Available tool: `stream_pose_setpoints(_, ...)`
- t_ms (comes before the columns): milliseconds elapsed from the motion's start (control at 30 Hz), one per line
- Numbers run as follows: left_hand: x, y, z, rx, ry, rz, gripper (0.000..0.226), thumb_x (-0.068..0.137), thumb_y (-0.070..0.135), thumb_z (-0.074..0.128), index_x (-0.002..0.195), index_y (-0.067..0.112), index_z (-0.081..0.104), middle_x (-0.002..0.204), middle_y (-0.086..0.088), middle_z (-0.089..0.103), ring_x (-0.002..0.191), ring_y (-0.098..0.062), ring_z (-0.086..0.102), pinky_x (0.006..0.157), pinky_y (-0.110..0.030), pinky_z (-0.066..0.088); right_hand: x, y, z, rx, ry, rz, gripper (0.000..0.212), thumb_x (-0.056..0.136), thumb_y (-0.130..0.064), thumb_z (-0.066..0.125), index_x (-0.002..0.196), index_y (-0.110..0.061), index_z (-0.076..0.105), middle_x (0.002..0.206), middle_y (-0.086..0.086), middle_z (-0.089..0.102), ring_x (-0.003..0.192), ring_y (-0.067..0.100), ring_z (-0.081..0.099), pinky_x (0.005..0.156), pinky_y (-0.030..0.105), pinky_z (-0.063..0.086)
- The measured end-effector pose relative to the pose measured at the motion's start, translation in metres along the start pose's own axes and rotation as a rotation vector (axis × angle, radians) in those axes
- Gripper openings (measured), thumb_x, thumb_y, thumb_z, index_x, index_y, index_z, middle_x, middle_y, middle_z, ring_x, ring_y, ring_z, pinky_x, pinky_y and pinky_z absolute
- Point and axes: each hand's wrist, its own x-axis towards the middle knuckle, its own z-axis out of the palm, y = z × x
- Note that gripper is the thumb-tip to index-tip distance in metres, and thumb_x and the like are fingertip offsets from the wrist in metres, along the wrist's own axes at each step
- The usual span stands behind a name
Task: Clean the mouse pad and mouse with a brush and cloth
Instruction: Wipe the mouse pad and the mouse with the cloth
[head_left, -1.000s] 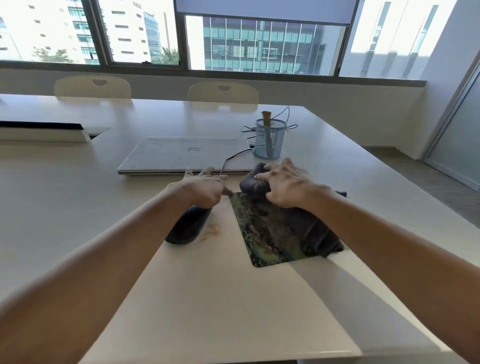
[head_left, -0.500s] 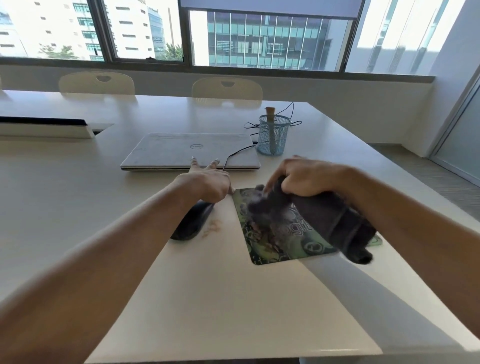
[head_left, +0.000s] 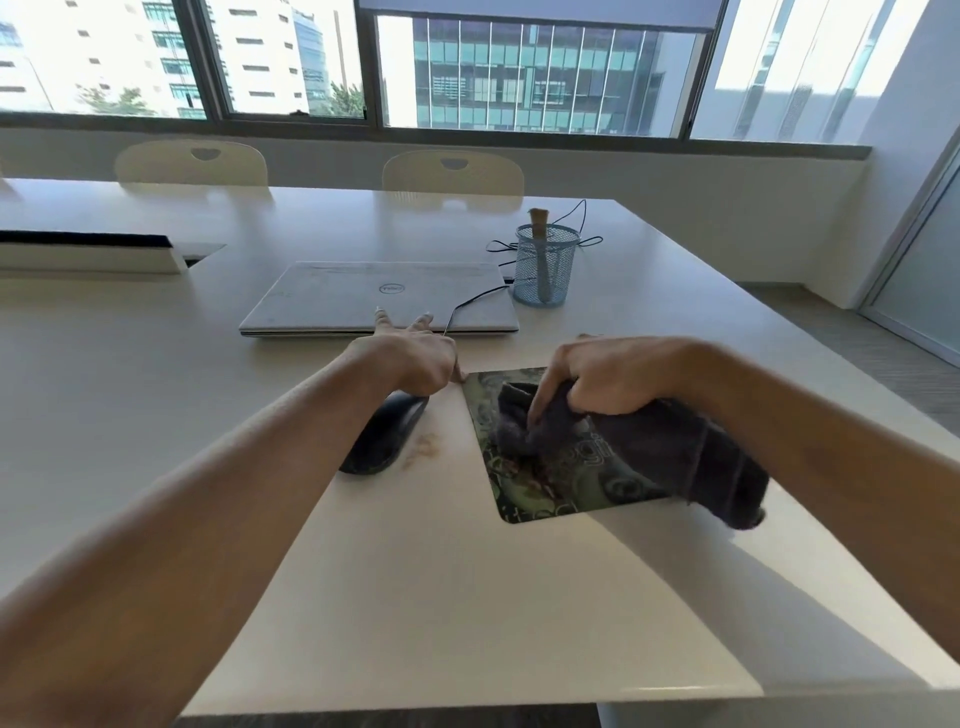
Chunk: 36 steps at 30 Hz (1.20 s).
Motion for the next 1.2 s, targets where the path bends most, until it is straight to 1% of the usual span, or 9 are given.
stream_pose_setpoints(100, 0.0, 0.002, 0.001, -0.012, 0.002, 0.003, 0.062, 0.085, -0.002, 0.029, 0.135, 0.031, 0.046, 0.156, 0.005, 0.016, 0.145, -0.017, -0.008, 0.106, -0.065, -0.008, -0.001, 0.0, -0.01, 0.165, 0.082, 0.034, 0.055, 0.068, 0.004, 0.041, 0.093, -0.032, 0.074, 0.088, -0.007, 0.07, 0.083, 0.013, 0.064, 0.072, 0.018, 0.053)
stream_pose_setpoints(200, -0.002, 0.003, 0.003, -0.028, 0.008, -0.003, 0.062, 0.084, -0.001, 0.03, 0.135, 0.029, 0.045, 0.156, 0.005, 0.017, 0.145, -0.018, -0.007, 0.106, -0.065, -0.008, 0.012, -0.007, -0.008, 0.221, 0.319, 0.059, 0.05, 0.074, 0.002, 0.044, 0.107, -0.025, 0.071, 0.107, 0.006, 0.068, 0.098, 0.019, 0.058, 0.085, 0.023, 0.045)
stream_pose_setpoints(333, -0.003, 0.001, 0.01, 0.01, 0.004, -0.007, 0.054, 0.087, 0.006, 0.032, 0.138, 0.022, 0.04, 0.156, 0.003, 0.017, 0.145, -0.018, -0.005, 0.106, -0.065, -0.008, 0.031, -0.014, 0.017, 0.131, 0.207, 0.071, 0.035, 0.081, -0.024, 0.06, 0.115, -0.02, 0.065, 0.115, 0.007, 0.064, 0.104, 0.021, 0.055, 0.085, 0.023, 0.041)
stream_pose_setpoints(433, -0.005, 0.001, 0.017, 0.007, 0.001, 0.031, 0.053, 0.093, 0.016, 0.03, 0.145, 0.025, 0.025, 0.157, 0.009, 0.012, 0.145, -0.015, -0.008, 0.106, -0.065, -0.008, 0.039, -0.009, 0.026, 0.151, 0.283, 0.067, 0.04, 0.081, -0.04, 0.064, 0.111, -0.015, 0.06, 0.117, 0.007, 0.058, 0.107, 0.021, 0.052, 0.088, 0.028, 0.039)
stream_pose_setpoints(567, -0.011, -0.002, 0.018, 0.001, -0.028, 0.122, 0.048, 0.1, 0.025, 0.024, 0.147, 0.031, 0.017, 0.155, 0.02, 0.006, 0.144, -0.014, -0.009, 0.107, -0.067, -0.008, 0.043, 0.0, 0.043, 0.114, 0.242, 0.038, 0.057, 0.091, -0.042, 0.051, 0.142, -0.027, 0.034, 0.153, 0.002, 0.028, 0.139, 0.02, 0.027, 0.115, 0.034, 0.02)
stream_pose_setpoints(667, -0.012, -0.004, 0.016, 0.031, -0.062, 0.142, 0.046, 0.1, 0.024, 0.024, 0.146, 0.026, 0.025, 0.156, 0.015, 0.009, 0.144, -0.012, -0.011, 0.109, -0.063, -0.009, 0.043, 0.002, 0.05, 0.031, 0.207, 0.026, 0.054, 0.094, -0.048, 0.04, 0.145, -0.039, 0.023, 0.157, -0.009, 0.015, 0.145, 0.018, 0.013, 0.118, 0.04, 0.012)
stream_pose_setpoints(967, -0.008, -0.001, 0.008, 0.186, -0.09, 0.136, 0.047, 0.101, 0.028, 0.021, 0.147, 0.021, 0.021, 0.157, 0.012, 0.008, 0.144, -0.013, -0.013, 0.108, -0.062, -0.008, 0.01, 0.008, 0.037, 0.179, 0.092, -0.114, 0.042, 0.096, -0.037, 0.045, 0.137, -0.038, 0.043, 0.153, -0.009, 0.028, 0.143, 0.011, 0.018, 0.118, 0.033, 0.011)
stream_pose_setpoints(1100, -0.007, -0.002, 0.008, 0.189, -0.112, 0.139, 0.047, 0.101, 0.033, 0.019, 0.147, 0.024, 0.02, 0.156, 0.016, 0.007, 0.144, -0.012, -0.013, 0.11, -0.063, -0.007, -0.015, 0.02, 0.024, 0.227, -0.09, -0.114, 0.033, 0.093, -0.036, 0.051, 0.126, -0.039, 0.056, 0.14, -0.008, 0.05, 0.128, 0.013, 0.044, 0.111, 0.033, 0.029)
stream_pose_setpoints(1200, -0.008, 0.001, 0.008, 0.178, -0.111, 0.136, 0.047, 0.101, 0.035, 0.019, 0.146, 0.023, 0.023, 0.156, 0.016, 0.009, 0.144, -0.012, -0.013, 0.11, -0.063, -0.008, -0.015, 0.023, 0.017, 0.345, 0.041, -0.089, 0.03, 0.093, -0.032, 0.052, 0.122, -0.034, 0.059, 0.124, -0.003, 0.063, 0.113, 0.015, 0.056, 0.103, 0.033, 0.04)
